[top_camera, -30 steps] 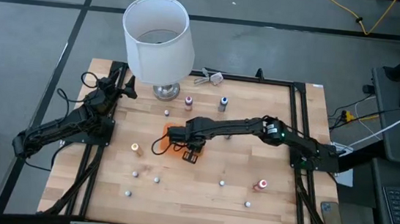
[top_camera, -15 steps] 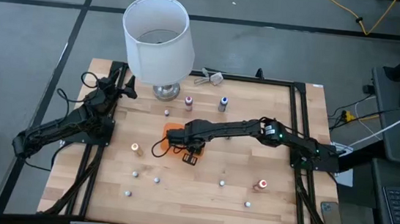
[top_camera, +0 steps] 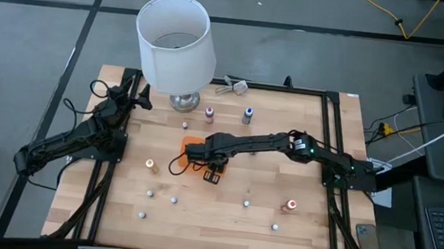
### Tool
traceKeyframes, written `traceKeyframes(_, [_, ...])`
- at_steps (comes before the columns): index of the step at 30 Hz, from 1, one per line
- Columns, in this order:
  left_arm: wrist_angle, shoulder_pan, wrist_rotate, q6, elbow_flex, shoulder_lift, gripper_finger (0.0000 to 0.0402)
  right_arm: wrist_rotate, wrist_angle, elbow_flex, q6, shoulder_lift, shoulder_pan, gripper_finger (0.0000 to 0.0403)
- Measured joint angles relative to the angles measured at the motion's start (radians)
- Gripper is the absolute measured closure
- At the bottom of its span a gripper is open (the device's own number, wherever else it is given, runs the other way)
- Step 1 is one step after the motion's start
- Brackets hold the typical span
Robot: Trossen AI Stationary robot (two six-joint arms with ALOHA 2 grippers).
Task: Pick & Place food coloring
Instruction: Put the small black food coloring bottle into the orange bin, then put the small green food coloring bottle into the orange bin
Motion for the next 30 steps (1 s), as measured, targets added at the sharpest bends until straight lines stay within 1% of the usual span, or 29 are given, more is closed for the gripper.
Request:
traceKeyframes(7, [0.0, 0.0, 0.0, 0.0, 0.0, 0.0, 0.001, 0.0, -0.013, 0.0, -0.017, -0.031, 0.0, 0.026])
traceKeyframes(13, [0.0, 0.0, 0.0, 0.0, 0.0, 0.0, 0.001, 0.0, -0.037, 0.0, -0.011, -0.085, -0.001, 0.0256])
traceKeyframes(21, [0.0, 0.0, 0.0, 0.0, 0.0, 0.0, 0.001, -0.002, -0.081, 0.0, 0.075, -0.163, 0.002, 0.0253])
traceKeyframes(24, [0.0, 0.0, 0.0, 0.0, 0.0, 0.0, 0.001, -0.003, -0.086, 0.0, 0.117, -0.179, 0.013, 0.0234])
traceKeyframes(30, [0.0, 0.0, 0.0, 0.0, 0.0, 0.0, 0.001, -0.044, -0.096, 0.0, 0.229, -0.199, 0.059, 0.0174])
